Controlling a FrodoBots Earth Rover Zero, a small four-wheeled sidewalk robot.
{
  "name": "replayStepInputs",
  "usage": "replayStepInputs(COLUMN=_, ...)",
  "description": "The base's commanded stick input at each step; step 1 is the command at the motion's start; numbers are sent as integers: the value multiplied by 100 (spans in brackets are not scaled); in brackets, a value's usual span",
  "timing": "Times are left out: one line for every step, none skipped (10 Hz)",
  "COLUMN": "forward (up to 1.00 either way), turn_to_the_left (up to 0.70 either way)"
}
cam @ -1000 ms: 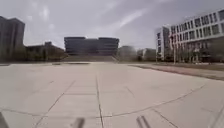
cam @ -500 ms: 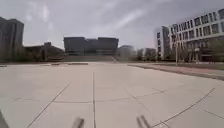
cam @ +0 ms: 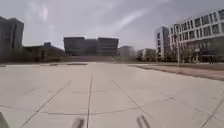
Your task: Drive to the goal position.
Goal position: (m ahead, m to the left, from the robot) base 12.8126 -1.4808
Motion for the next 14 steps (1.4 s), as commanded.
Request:
replayStepInputs(forward=70, turn_to_the_left=0)
replayStepInputs(forward=70, turn_to_the_left=0)
replayStepInputs(forward=70, turn_to_the_left=0)
replayStepInputs(forward=70, turn_to_the_left=0)
replayStepInputs(forward=70, turn_to_the_left=0)
replayStepInputs(forward=70, turn_to_the_left=0)
replayStepInputs(forward=70, turn_to_the_left=0)
replayStepInputs(forward=70, turn_to_the_left=0)
replayStepInputs(forward=70, turn_to_the_left=0)
replayStepInputs(forward=70, turn_to_the_left=0)
replayStepInputs(forward=70, turn_to_the_left=0)
replayStepInputs(forward=70, turn_to_the_left=0)
replayStepInputs(forward=70, turn_to_the_left=0)
replayStepInputs(forward=70, turn_to_the_left=0)
